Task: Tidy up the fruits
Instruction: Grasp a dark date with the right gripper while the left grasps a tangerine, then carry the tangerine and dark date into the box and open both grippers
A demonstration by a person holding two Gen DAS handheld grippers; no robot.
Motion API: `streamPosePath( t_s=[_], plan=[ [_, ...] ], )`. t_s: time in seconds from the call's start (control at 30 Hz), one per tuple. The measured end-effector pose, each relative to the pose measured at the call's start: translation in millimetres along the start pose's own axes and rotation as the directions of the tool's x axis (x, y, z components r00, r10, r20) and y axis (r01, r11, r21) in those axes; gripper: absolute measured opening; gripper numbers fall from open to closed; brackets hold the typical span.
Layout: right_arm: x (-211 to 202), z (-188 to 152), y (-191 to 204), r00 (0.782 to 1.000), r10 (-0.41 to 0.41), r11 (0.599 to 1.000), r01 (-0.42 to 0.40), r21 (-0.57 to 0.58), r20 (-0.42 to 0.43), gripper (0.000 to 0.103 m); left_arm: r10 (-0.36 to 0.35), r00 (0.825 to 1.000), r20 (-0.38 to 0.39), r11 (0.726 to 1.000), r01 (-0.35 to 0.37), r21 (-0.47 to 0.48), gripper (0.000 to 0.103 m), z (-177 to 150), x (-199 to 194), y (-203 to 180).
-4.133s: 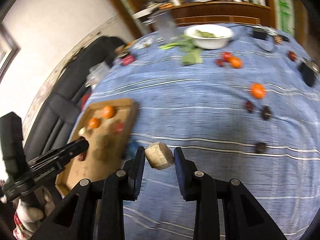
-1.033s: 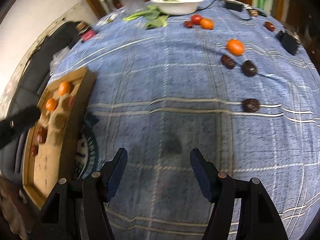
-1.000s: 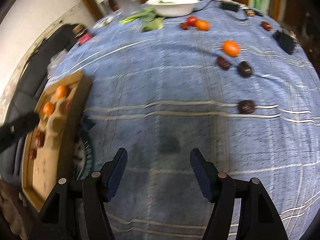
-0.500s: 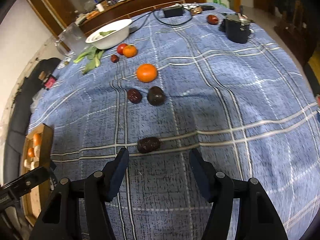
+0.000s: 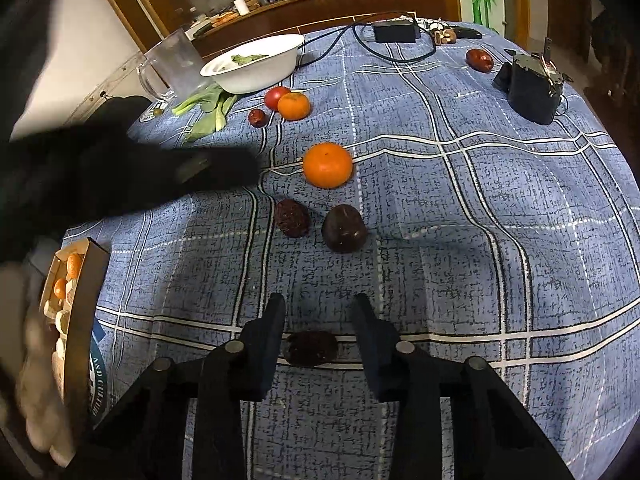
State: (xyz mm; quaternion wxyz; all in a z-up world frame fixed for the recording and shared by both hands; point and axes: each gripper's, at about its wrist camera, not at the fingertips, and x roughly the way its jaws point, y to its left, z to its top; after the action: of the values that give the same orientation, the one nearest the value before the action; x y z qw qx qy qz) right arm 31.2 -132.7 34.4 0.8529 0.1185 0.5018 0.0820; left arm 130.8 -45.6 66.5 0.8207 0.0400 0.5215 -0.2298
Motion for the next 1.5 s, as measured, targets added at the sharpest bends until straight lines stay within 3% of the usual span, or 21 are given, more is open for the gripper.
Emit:
streamPosePath(
  t_s=[0.07, 0.23, 0.33, 0.4, 0.47, 0.6, 0.77, 1.03, 1.2, 1.33, 1.47, 1.5],
  plan=[
    [-1, -1, -1, 1.0, 0.002, 1.0, -0.002, -0.006, 0.002, 0.036, 0.001, 1.0, -0.021, 1.0, 0.0, 0.019, 0.062, 9, 18, -6],
    [-3, -3, -3, 1.0, 0.016, 1.0, -0.016, -0.008, 0.007, 0.036, 0.023, 0.997, -0.077, 0.999, -0.019, 0.049, 0.035, 13, 49, -11],
    [-6, -7, -5, 1.0, 0.02, 1.0, -0.02, -0.005, 0.011, 0.035, 0.005, 0.997, -0.075, 0.998, -0.001, 0.058, 0.031, 12, 56, -14],
    [-6, -7, -6, 1.0, 0.018, 1.0, -0.018, -0.001, 0.01, 0.032, 0.026, 0.998, -0.064, 0.997, -0.022, 0.076, 0.03, 11, 55, -17],
    [-7, -7, -9, 0.999, 0.046, 0.999, -0.046, 0.025, -0.003, 0.019, 0.039, 0.998, -0.056, 0.996, -0.034, 0.082, 0.03, 9, 55, -19],
    [-11, -7, -12, 0.998, 0.066, 0.997, -0.065, 0.043, -0.011, 0.013, 0.041, 0.998, -0.037, 0.998, -0.039, 0.052, 0.03, 5, 42, -11],
    [-28, -10, -18, 0.997, 0.079, 0.993, -0.08, 0.084, 0.006, 0.013, 0.021, 1.0, 0.004, 1.0, -0.021, 0.003, 0.03, -5, 11, 2],
    [-47, -20, -35, 0.996, 0.083, 0.982, -0.085, 0.169, 0.018, 0.013, -0.028, 0.996, 0.084, 0.992, 0.038, -0.117, 0.03, -47, -54, 32],
    [-32, -14, -21, 0.995, 0.091, 0.987, -0.087, 0.132, -0.027, 0.015, -0.007, 0.995, 0.102, 0.981, 0.027, -0.194, 0.03, -74, -77, 56],
    [-16, -14, -8, 0.998, 0.045, 0.996, -0.042, 0.082, -0.041, 0.033, -0.001, 0.995, 0.104, 0.969, 0.027, -0.247, 0.03, -93, -88, 72],
    [-7, -13, 6, 0.999, 0.0, 0.999, 0.002, 0.037, -0.038, 0.033, 0.021, 0.994, 0.103, 0.958, 0.009, -0.287, 0.03, -110, -96, 85],
    [-9, -13, 7, 0.999, -0.003, 1.0, 0.004, 0.031, -0.036, 0.029, 0.024, 0.994, 0.103, 0.955, 0.008, -0.298, 0.03, -114, -98, 88]
  ],
)
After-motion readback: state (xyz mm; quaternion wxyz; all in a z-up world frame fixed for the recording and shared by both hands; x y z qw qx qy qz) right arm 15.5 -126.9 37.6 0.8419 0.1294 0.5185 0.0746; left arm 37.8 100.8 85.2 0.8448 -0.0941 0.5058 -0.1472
